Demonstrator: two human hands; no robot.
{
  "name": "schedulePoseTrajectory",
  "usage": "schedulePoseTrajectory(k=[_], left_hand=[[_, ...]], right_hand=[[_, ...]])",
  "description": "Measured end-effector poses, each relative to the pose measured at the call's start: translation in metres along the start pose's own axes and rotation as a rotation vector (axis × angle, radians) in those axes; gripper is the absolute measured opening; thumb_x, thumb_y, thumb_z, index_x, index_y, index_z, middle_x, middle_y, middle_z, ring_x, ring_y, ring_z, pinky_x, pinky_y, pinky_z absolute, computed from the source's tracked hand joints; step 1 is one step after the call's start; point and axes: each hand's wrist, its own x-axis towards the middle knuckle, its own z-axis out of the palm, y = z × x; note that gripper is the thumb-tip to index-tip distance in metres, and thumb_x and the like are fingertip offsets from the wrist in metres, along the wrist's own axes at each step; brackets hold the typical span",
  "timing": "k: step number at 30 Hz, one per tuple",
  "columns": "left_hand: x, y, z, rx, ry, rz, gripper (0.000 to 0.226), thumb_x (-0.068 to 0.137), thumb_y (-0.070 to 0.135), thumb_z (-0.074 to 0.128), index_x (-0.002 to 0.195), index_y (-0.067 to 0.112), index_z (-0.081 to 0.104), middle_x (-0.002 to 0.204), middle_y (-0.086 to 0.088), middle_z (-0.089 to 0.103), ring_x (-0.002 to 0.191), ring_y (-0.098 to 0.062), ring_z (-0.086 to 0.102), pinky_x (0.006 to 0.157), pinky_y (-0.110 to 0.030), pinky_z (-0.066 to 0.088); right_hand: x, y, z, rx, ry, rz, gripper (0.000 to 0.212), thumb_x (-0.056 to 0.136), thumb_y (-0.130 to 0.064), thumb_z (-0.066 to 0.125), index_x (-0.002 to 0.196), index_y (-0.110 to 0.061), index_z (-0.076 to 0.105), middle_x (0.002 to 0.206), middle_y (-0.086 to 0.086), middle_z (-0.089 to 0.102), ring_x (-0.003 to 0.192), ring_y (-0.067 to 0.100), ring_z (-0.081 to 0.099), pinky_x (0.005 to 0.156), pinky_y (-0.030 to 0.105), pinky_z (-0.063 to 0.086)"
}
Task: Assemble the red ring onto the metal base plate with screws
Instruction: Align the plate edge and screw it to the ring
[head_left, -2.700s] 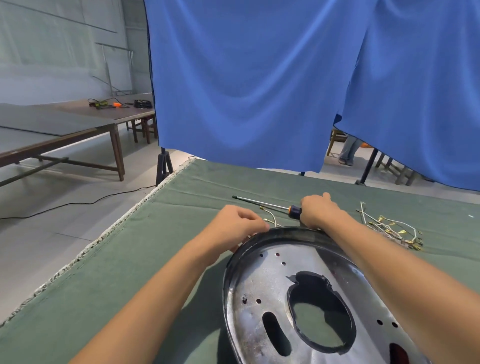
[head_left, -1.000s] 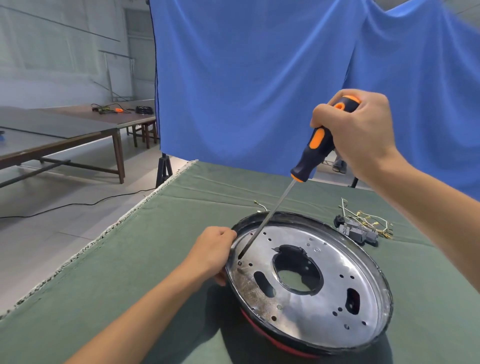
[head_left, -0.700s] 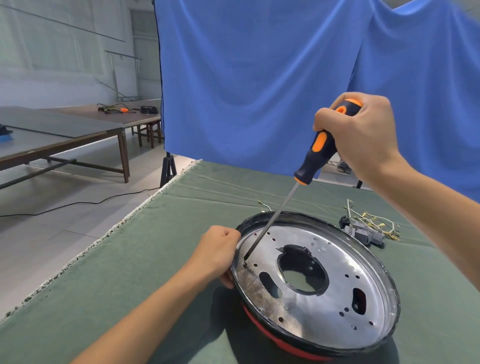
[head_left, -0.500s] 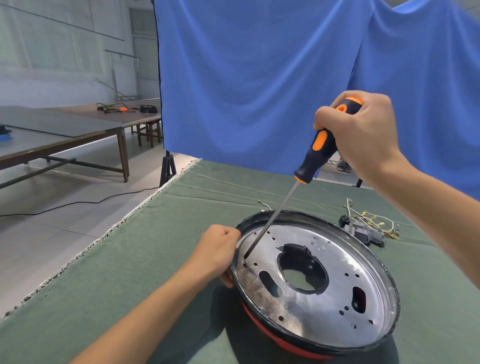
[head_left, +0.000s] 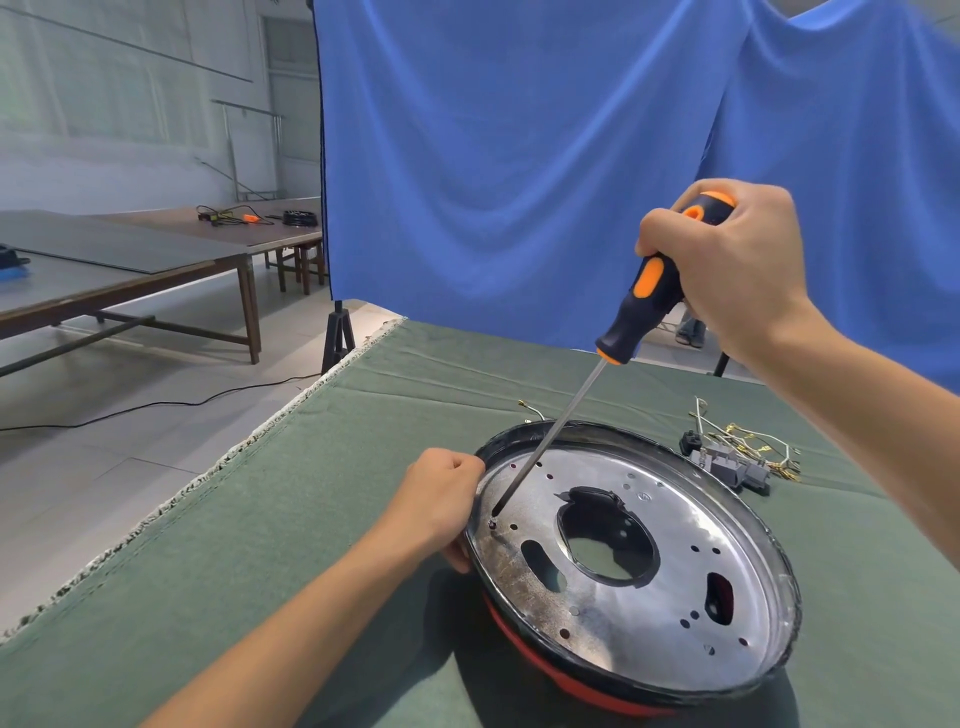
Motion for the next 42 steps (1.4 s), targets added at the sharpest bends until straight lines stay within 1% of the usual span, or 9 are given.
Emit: schedulePoseTrajectory(k=[4,9,20,24,28,32,35,40,42], left_hand=[[0.0,0.0,0.0,0.003,-0.005,0.004,0.027,0.091,0.015,0.041,0.067,0.008,0.05,0.057,-0.018,0.051,0.052,-0.044,0.063,0.04,-0.035,0.049],[0.001,-0.001,0.001,0.011,0.035,0.008,0.036,0.092,0.013,0.042,0.056,0.011,0.038,0.039,0.0,0.04,0.031,-0.022,0.047,0.032,-0.023,0.037],[0.002,-0.003,0.002,0.003,0.044,0.035,0.045,0.091,0.011,0.043,0.048,0.017,0.031,0.031,0.007,0.034,0.024,-0.009,0.035,0.029,-0.016,0.028],[0.003,-0.003,0.003,0.009,0.062,0.036,0.046,0.092,0.012,0.043,0.048,0.017,0.031,0.03,0.007,0.033,0.024,-0.009,0.033,0.028,-0.016,0.027],[0.003,-0.002,0.003,0.029,0.074,0.041,0.045,0.092,0.011,0.042,0.048,0.016,0.032,0.03,0.006,0.034,0.025,-0.01,0.034,0.029,-0.015,0.027],[0.001,-0.002,0.005,0.021,0.105,0.051,0.047,0.091,0.009,0.042,0.046,0.016,0.03,0.03,0.005,0.033,0.025,-0.01,0.033,0.029,-0.017,0.026],[-0.001,-0.001,0.006,-0.004,0.121,0.049,0.047,0.09,0.008,0.043,0.046,0.016,0.031,0.031,0.007,0.034,0.026,-0.01,0.037,0.029,-0.02,0.029],[0.0,-0.002,0.005,0.01,0.104,0.042,0.041,0.089,0.009,0.041,0.048,0.011,0.037,0.037,0.002,0.042,0.03,-0.02,0.047,0.029,-0.022,0.034],[0.0,-0.002,0.004,0.006,0.085,0.029,0.034,0.089,0.011,0.04,0.056,0.007,0.045,0.045,-0.01,0.049,0.036,-0.032,0.054,0.03,-0.025,0.039]], right_hand=[[-0.001,0.0,0.001,-0.011,-0.003,0.0,0.031,0.059,-0.018,0.062,0.067,0.01,0.05,0.046,0.0,0.037,0.046,0.014,0.031,0.04,0.02,0.026],[-0.002,0.002,0.002,-0.034,-0.004,0.01,0.029,0.06,-0.017,0.062,0.066,0.009,0.05,0.044,-0.004,0.037,0.045,0.013,0.031,0.039,0.018,0.026],[-0.006,-0.007,0.005,-0.085,-0.021,0.017,0.03,0.062,-0.016,0.063,0.069,0.01,0.051,0.048,0.0,0.037,0.048,0.015,0.03,0.043,0.021,0.026],[-0.002,-0.019,0.007,-0.253,-0.102,-0.013,0.028,0.069,-0.024,0.064,0.077,0.002,0.056,0.056,0.001,0.045,0.053,0.018,0.038,0.049,0.025,0.03],[0.002,-0.045,0.01,-0.486,-0.265,-0.021,0.041,0.078,-0.057,0.055,0.077,-0.016,0.052,0.068,-0.004,0.055,0.06,0.015,0.052,0.053,0.03,0.039],[0.007,-0.066,0.016,-0.422,-0.484,0.048,0.023,0.083,-0.039,0.049,0.088,-0.017,0.053,0.068,-0.004,0.064,0.041,0.014,0.056,0.039,0.021,0.039],[0.006,-0.071,0.02,-0.361,-0.542,-0.009,0.012,0.088,-0.03,0.054,0.091,-0.018,0.055,0.063,0.0,0.066,0.038,0.012,0.059,0.034,0.018,0.039],[0.006,-0.077,0.025,-0.672,-0.442,-0.131,0.048,0.086,-0.062,0.049,0.073,-0.016,0.054,0.046,-0.002,0.061,0.035,0.013,0.058,0.044,0.023,0.038],[0.008,-0.084,0.025,-0.608,-0.58,0.007,0.039,0.088,-0.052,0.046,0.085,-0.014,0.056,0.058,0.001,0.068,0.043,0.017,0.065,0.044,0.024,0.046]])
